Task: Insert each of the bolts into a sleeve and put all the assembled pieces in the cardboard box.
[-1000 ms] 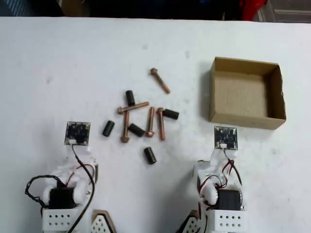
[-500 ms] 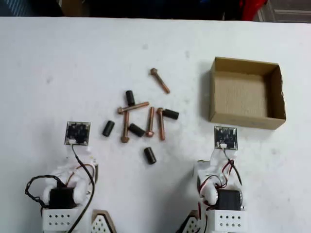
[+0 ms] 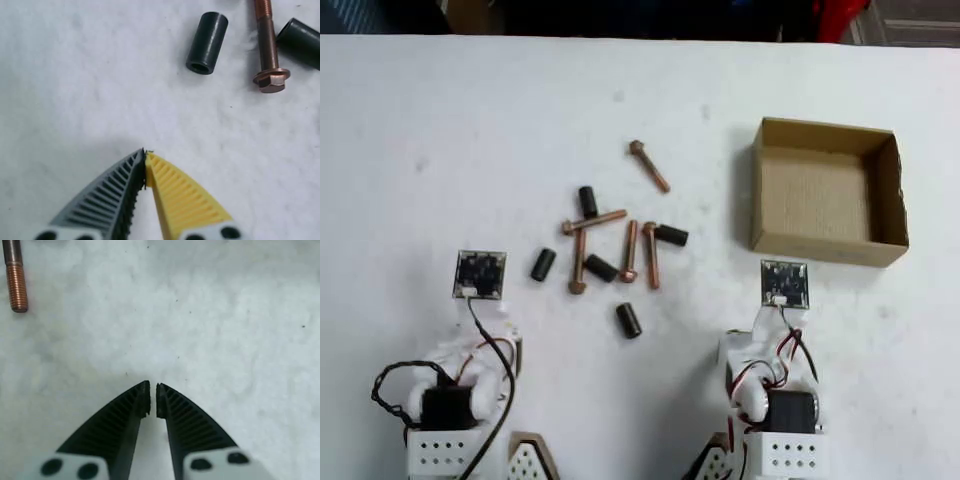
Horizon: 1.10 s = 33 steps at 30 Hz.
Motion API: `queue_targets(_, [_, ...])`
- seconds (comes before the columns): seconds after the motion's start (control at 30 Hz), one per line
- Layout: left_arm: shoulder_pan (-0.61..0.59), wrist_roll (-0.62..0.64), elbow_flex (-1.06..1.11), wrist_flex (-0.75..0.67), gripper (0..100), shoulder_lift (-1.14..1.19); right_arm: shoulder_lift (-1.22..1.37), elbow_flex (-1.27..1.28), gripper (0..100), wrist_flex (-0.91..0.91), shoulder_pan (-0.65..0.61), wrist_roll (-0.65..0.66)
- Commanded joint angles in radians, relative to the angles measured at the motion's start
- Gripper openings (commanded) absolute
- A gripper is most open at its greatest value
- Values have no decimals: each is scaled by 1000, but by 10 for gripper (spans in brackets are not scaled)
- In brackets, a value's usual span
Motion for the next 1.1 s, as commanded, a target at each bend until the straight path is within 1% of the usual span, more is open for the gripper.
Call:
queue_targets(0.0, [-7,15,-3,6,25,-7,-5,9,15,-16,5,11])
queue_targets(0.43, [-7,15,-3,6,25,-7,-5,9,15,-19,1,17])
queue_targets(0.77, [-7,15,-3,6,25,-7,-5,9,15,-127,1,18])
queue_targets(0.97, [-7,15,-3,6,25,-7,-2,9,15,-117,1,18])
queue_targets(1.07, [-7,15,-3,6,25,-7,-4,9,15,-85,-5,18])
